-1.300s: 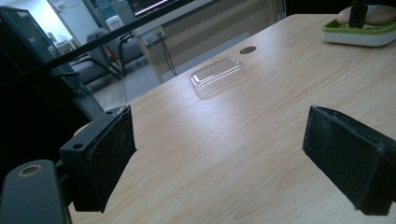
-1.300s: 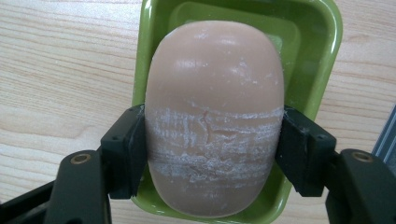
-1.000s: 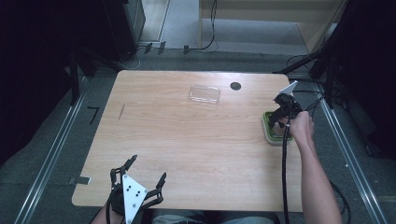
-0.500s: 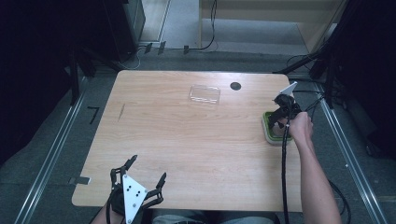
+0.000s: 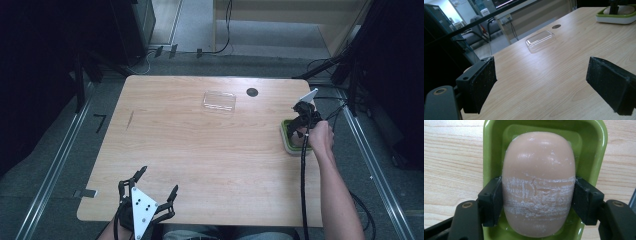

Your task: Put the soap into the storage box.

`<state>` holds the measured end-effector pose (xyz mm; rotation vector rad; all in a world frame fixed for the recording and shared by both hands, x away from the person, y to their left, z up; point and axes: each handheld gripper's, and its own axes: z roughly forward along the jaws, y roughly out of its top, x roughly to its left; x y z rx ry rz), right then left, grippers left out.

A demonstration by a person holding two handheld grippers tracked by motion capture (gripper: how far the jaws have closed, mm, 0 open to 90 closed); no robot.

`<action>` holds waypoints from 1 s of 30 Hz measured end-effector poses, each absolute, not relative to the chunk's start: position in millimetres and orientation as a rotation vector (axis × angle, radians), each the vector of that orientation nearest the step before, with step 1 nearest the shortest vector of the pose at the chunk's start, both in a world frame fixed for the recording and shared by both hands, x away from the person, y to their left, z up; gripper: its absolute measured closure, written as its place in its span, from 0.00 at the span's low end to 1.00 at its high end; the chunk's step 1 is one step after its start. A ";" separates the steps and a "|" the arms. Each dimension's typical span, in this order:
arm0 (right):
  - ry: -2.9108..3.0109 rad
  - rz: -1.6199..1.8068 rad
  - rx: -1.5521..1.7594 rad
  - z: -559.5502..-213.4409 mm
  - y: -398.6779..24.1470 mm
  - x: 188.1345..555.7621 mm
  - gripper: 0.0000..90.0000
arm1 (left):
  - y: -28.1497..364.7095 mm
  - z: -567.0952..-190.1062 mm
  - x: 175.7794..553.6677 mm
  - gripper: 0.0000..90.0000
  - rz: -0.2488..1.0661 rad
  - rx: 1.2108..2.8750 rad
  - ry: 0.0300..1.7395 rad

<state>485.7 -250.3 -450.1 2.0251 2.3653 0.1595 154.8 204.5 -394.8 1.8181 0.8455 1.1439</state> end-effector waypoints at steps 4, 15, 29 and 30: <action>2.360 0.143 2.021 -450.2 -248.9 485.6 0.37 | 204.6 -394.8 154.7 0.11 1.144 1.818 0.844; 2.354 0.135 2.026 -450.3 -248.0 485.0 0.36 | 204.4 -394.9 154.6 0.11 1.147 1.816 0.841; 2.357 0.152 2.002 -440.0 -249.8 477.6 0.24 | 201.9 -395.2 158.4 0.11 1.141 1.829 0.833; 2.356 0.151 1.999 -439.0 -250.5 476.4 0.21 | 201.9 -395.3 158.7 0.11 1.140 1.830 0.834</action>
